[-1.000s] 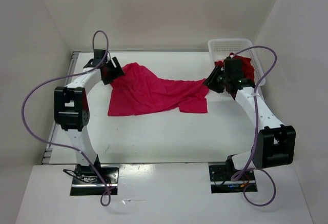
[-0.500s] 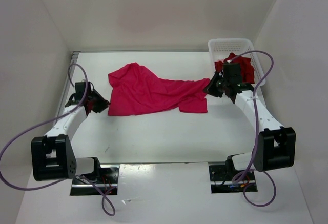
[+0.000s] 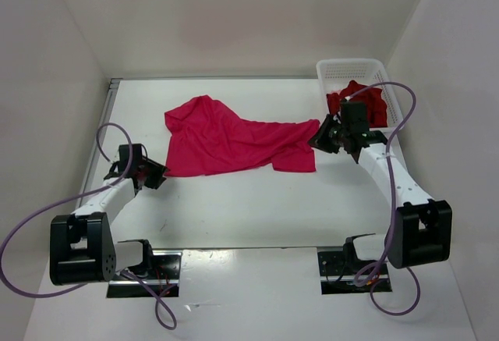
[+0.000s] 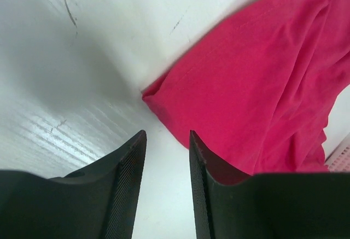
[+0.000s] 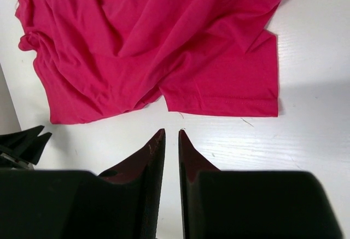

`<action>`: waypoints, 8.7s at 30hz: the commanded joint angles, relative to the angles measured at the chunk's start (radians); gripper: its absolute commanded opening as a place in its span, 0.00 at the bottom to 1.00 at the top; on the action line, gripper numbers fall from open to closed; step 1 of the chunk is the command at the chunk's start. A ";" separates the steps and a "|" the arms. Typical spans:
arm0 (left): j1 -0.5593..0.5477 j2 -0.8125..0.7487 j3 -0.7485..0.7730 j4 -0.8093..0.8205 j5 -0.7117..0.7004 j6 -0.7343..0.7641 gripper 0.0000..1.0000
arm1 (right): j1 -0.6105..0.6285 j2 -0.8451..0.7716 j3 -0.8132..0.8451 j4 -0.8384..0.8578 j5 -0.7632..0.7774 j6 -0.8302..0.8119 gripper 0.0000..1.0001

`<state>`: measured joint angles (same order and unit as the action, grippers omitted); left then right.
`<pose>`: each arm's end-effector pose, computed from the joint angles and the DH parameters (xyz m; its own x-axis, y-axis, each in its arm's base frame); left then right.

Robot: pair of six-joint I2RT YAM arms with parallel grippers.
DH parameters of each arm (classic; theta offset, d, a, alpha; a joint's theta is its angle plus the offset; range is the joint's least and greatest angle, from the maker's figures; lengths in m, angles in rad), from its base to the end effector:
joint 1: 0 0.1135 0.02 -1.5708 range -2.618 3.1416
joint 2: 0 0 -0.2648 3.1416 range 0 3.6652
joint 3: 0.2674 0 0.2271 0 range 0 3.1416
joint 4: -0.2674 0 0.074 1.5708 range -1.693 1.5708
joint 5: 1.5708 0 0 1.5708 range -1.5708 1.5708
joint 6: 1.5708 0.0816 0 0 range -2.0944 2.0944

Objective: Fold and stack the t-shirts
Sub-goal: Flatten out the tshirt, then fold the flattened tshirt in 1/3 of the way

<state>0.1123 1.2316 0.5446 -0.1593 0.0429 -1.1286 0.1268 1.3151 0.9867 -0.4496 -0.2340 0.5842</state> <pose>0.2412 0.0237 0.1542 -0.2428 -0.9361 -0.2546 -0.7084 0.3504 -0.6128 0.2842 0.0553 0.2482 -0.7390 0.4466 -0.5044 0.1447 0.8364 0.5286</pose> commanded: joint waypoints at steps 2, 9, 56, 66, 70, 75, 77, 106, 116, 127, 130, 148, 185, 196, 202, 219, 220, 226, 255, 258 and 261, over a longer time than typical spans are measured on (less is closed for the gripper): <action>0.001 0.034 -0.035 0.095 -0.054 -0.071 0.45 | 0.010 -0.051 -0.022 0.019 -0.008 -0.018 0.21; 0.001 0.112 -0.051 0.172 -0.055 -0.099 0.46 | 0.010 -0.060 -0.022 0.009 -0.018 -0.018 0.21; 0.001 0.068 0.164 0.125 0.000 0.220 0.00 | -0.030 0.233 -0.214 0.169 0.259 0.252 0.39; 0.001 0.097 0.146 0.144 0.009 0.220 0.00 | -0.030 0.289 -0.175 0.132 0.259 0.233 0.17; -0.008 0.097 0.169 0.130 0.009 0.231 0.00 | -0.030 0.299 -0.166 0.132 0.246 0.233 0.00; -0.017 0.088 0.259 0.049 0.053 0.274 0.00 | 0.037 0.182 -0.057 0.036 0.303 0.209 0.00; -0.029 0.088 0.329 -0.040 0.164 0.274 0.00 | 0.075 0.077 0.045 -0.061 0.326 0.195 0.00; 0.122 0.120 1.251 -0.205 0.176 0.331 0.00 | 0.054 0.352 1.552 -0.359 0.360 -0.096 0.00; 0.122 0.397 1.195 -0.114 0.143 0.337 0.00 | 0.031 0.762 1.779 -0.354 0.274 -0.061 0.00; 0.158 0.431 1.533 -0.126 0.216 0.251 0.00 | 0.031 0.571 1.824 -0.107 0.213 0.051 0.00; 0.181 0.407 1.551 -0.126 0.204 0.271 0.00 | 0.031 0.509 1.742 -0.092 0.203 0.051 0.00; 0.181 0.074 0.433 0.163 0.112 0.398 0.00 | 0.031 0.138 0.170 0.002 0.139 -0.024 0.00; 0.201 0.110 0.212 -0.052 -0.012 0.334 0.00 | 0.040 0.358 0.391 -0.117 0.140 -0.011 0.00; 0.201 0.262 0.301 -0.003 -0.012 0.334 0.00 | 0.040 0.654 0.766 -0.158 0.154 -0.030 0.00; 0.201 0.388 0.377 0.043 -0.021 0.325 0.00 | 0.040 0.800 0.888 -0.138 0.174 -0.030 0.00; 0.201 0.354 0.427 0.092 -0.034 0.325 0.55 | 0.040 0.860 1.026 -0.138 0.196 -0.012 0.32; 0.201 0.326 0.395 0.092 -0.046 0.325 0.59 | 0.040 0.834 1.006 -0.129 0.196 -0.012 0.35; 0.201 0.117 0.221 0.000 0.029 0.319 0.39 | 0.040 0.458 0.480 0.037 0.124 -0.012 0.01; 0.210 0.290 0.152 0.130 -0.035 0.196 0.08 | 0.083 0.495 0.248 0.081 0.085 -0.030 0.35; 0.222 0.299 0.161 0.130 -0.035 0.205 0.03 | 0.094 0.449 0.248 0.072 0.131 -0.030 0.35; 0.245 0.309 0.161 0.121 -0.055 0.228 0.00 | 0.094 0.440 0.262 0.057 0.151 -0.041 0.39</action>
<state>0.3275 1.5211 0.6765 -0.0437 0.0288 -0.9424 0.2131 1.8103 1.1919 -0.3904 -0.1192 0.5594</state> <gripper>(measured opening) 0.018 0.388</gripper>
